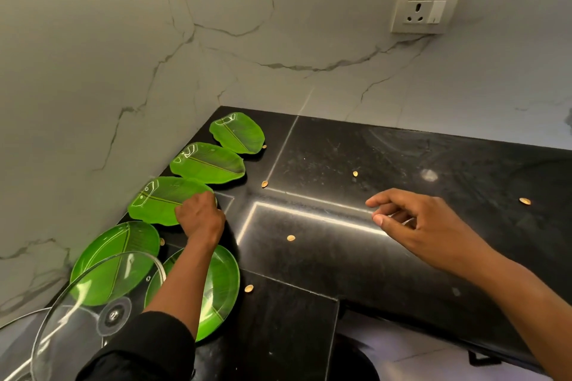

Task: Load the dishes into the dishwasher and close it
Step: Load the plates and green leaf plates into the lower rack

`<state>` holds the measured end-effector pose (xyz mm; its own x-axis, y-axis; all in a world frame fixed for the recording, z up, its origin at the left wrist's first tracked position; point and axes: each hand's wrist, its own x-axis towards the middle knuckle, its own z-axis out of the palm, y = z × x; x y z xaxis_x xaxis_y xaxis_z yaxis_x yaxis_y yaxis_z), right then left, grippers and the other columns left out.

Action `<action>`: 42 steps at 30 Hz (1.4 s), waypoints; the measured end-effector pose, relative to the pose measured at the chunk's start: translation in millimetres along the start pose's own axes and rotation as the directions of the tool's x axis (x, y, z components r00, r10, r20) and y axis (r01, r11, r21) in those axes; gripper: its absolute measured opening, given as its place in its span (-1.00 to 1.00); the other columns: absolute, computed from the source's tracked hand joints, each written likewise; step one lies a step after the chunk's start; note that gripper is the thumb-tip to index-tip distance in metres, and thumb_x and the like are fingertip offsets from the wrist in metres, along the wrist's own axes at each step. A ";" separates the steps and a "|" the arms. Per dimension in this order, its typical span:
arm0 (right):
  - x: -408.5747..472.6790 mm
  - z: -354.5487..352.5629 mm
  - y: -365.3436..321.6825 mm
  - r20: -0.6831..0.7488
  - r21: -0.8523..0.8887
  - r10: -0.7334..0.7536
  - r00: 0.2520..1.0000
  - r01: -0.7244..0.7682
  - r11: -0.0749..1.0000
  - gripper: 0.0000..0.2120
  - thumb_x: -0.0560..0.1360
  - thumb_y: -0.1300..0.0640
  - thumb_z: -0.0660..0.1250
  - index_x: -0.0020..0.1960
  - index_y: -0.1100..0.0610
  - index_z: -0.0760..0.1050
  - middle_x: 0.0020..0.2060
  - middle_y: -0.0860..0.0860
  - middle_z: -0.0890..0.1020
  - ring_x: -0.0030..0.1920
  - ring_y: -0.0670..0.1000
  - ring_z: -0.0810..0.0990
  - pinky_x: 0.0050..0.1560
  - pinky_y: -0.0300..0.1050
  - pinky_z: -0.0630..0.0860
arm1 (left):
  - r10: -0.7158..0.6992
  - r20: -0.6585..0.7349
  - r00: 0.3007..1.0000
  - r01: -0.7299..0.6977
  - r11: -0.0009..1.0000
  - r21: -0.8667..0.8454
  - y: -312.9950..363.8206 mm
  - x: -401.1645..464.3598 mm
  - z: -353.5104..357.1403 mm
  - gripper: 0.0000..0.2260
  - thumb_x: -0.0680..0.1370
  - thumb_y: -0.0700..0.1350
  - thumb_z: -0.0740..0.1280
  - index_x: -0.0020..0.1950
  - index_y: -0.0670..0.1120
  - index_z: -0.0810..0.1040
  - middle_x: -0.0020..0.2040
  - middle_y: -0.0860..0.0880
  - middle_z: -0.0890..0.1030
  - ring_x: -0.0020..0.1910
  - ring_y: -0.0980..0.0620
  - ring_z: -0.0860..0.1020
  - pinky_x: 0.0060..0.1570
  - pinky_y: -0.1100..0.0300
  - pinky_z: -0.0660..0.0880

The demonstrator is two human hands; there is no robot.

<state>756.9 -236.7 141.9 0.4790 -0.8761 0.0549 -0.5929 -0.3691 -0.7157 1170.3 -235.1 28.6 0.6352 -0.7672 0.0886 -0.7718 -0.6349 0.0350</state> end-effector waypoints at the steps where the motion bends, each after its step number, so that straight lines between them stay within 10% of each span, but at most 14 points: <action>1: -1.2 -0.5 1.1 -0.005 0.008 0.012 1.000 -0.012 1.000 -0.81 0.56 -0.02 0.43 0.14 -0.25 0.59 -0.07 -0.27 0.67 -0.05 -0.16 0.67 -0.06 -0.21 0.62 | 0.008 -0.039 0.999 -0.008 1.000 0.008 1.8 -0.6 -2.2 -0.95 0.39 -0.20 0.38 -0.17 -0.10 0.62 -0.18 -0.15 0.65 -0.20 -0.21 0.61 -0.17 0.08 0.41; 5: -4.9 -0.7 1.8 -0.024 0.026 0.049 0.999 -0.048 0.999 -0.82 0.58 0.01 0.43 0.15 -0.21 0.60 -0.11 -0.19 0.68 -0.06 -0.19 0.65 -0.07 -0.26 0.58 | 0.050 -0.221 0.974 -0.067 0.995 -0.068 18.7 0.5 -38.9 -0.92 0.35 -0.25 0.42 -0.34 -0.15 0.57 -0.40 -0.12 0.50 -0.43 -0.10 0.39 -0.38 0.12 0.36; 12: -8.5 -10.5 -7.5 -0.080 0.210 0.130 0.988 -0.111 0.971 -0.83 0.59 0.08 0.43 0.17 -0.08 0.62 -0.14 -0.03 0.71 -0.12 -0.03 0.70 -0.01 -0.02 0.68 | 0.279 -0.461 0.842 -0.456 0.824 -0.335 83.6 -25.2 -133.7 -0.91 0.39 -0.17 0.45 -0.26 -0.06 0.56 -0.25 -0.06 0.62 -0.25 -0.14 0.57 -0.25 0.09 0.39; 22: -50.6 -101.4 25.6 -0.037 0.925 0.445 0.895 -0.137 0.354 -0.60 0.67 -0.12 0.26 0.31 0.17 0.53 0.07 0.32 0.70 0.00 0.25 0.74 -0.04 0.13 0.70 | 0.808 -0.571 0.145 -0.974 0.016 -0.225 252.6 -163.2 -173.9 -0.88 0.40 -0.24 0.43 -0.17 -0.07 0.54 -0.18 -0.01 0.51 -0.16 -0.08 0.49 -0.13 0.07 0.41; 33: -266.8 -187.5 172.5 -0.355 0.916 0.822 0.445 -0.010 0.401 -0.92 0.55 0.35 0.36 -0.02 0.23 0.60 -0.26 0.12 0.69 -0.37 -0.02 0.68 -0.39 -0.12 0.62 | 0.766 -0.489 -0.418 -0.794 -0.570 -0.213 432.5 -383.7 -167.1 -0.93 0.55 -0.10 0.49 0.00 -0.07 0.69 -0.06 0.00 0.63 -0.05 -0.10 0.58 0.05 0.02 0.48; 37: -388.8 -211.4 225.8 -0.435 0.886 0.842 0.321 -0.014 0.463 -0.82 0.59 0.35 0.36 0.17 0.25 0.61 -0.08 0.32 0.72 -0.17 0.16 0.71 -0.21 0.10 0.69 | 0.788 -0.423 -0.447 -0.714 -0.599 -0.362 490.9 -468.1 -164.2 -0.54 0.48 0.18 0.52 0.33 0.08 0.60 0.27 0.09 0.61 0.28 -0.03 0.57 0.31 -0.07 0.44; 42: -550.5 -213.5 300.6 -0.407 0.913 0.907 0.109 0.016 0.408 -0.64 0.61 0.32 0.36 0.36 0.16 0.41 0.09 0.42 0.64 -0.06 0.26 0.64 -0.06 0.12 0.57 | 0.836 -0.312 -0.451 -0.618 -0.545 -0.567 555.5 -582.8 -130.5 -0.49 0.56 0.09 0.41 0.51 0.14 0.43 0.45 0.26 0.44 0.43 0.18 0.42 0.43 0.27 0.30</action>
<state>176.8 68.5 45.2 -0.7488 -0.5565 -0.3600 0.3570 0.1189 -0.9265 367.5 -128.9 126.4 -0.9411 -0.1566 0.2996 0.0114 0.8711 0.4910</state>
